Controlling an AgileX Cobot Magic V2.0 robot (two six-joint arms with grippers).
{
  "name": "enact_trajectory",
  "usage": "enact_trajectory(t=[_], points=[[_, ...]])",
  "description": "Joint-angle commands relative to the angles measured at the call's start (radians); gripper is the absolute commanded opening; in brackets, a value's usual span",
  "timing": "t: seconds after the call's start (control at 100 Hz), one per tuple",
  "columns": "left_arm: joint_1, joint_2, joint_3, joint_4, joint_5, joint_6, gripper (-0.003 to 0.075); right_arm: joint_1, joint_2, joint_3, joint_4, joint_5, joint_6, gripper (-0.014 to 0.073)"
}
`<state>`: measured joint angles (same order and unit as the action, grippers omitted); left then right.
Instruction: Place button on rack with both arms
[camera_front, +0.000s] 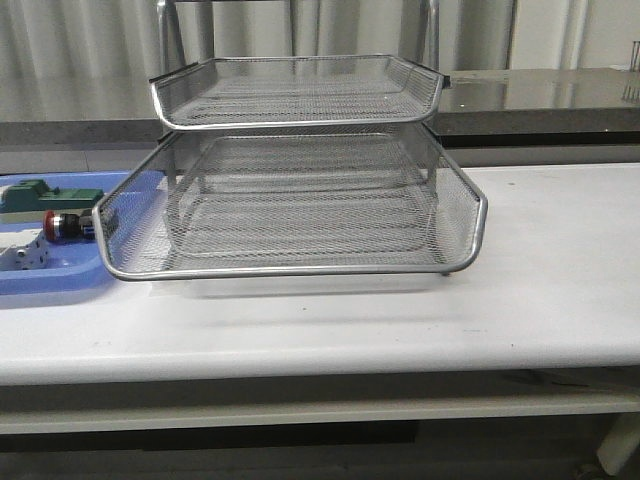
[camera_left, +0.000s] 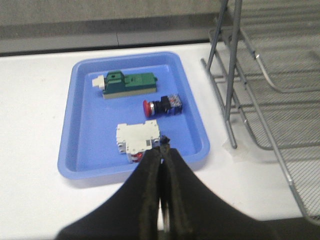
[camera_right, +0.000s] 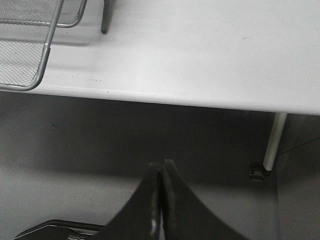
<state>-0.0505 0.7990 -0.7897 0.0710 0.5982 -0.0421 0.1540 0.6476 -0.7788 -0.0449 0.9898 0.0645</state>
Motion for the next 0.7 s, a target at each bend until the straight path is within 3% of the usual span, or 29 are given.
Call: enact_trajectory(t=[0.0, 0.11, 0.46, 0.55, 0.69], points=[[-0.008, 0.105, -0.114, 0.044, 0.036, -0.006, -0.0020, 0.001, -0.002, -0.036, -0.014, -0.061, 0.001, -0.0067], [-0.008, 0.238, -0.195, 0.090, 0.088, -0.003, -0.0020, 0.001, -0.002, -0.036, -0.014, -0.061, 0.001, -0.0067], [-0.008, 0.496, -0.293, 0.147, 0.049, 0.026, -0.0008, 0.001, -0.002, -0.036, -0.014, -0.060, 0.001, -0.0067], [-0.008, 0.522, -0.306, 0.147, 0.051, 0.056, 0.0090, 0.001, -0.002, -0.036, -0.014, -0.060, 0.001, -0.0067], [-0.008, 0.529, -0.308, 0.147, 0.051, 0.077, 0.0394, 0.001, -0.002, -0.036, -0.014, -0.060, 0.001, -0.0067]])
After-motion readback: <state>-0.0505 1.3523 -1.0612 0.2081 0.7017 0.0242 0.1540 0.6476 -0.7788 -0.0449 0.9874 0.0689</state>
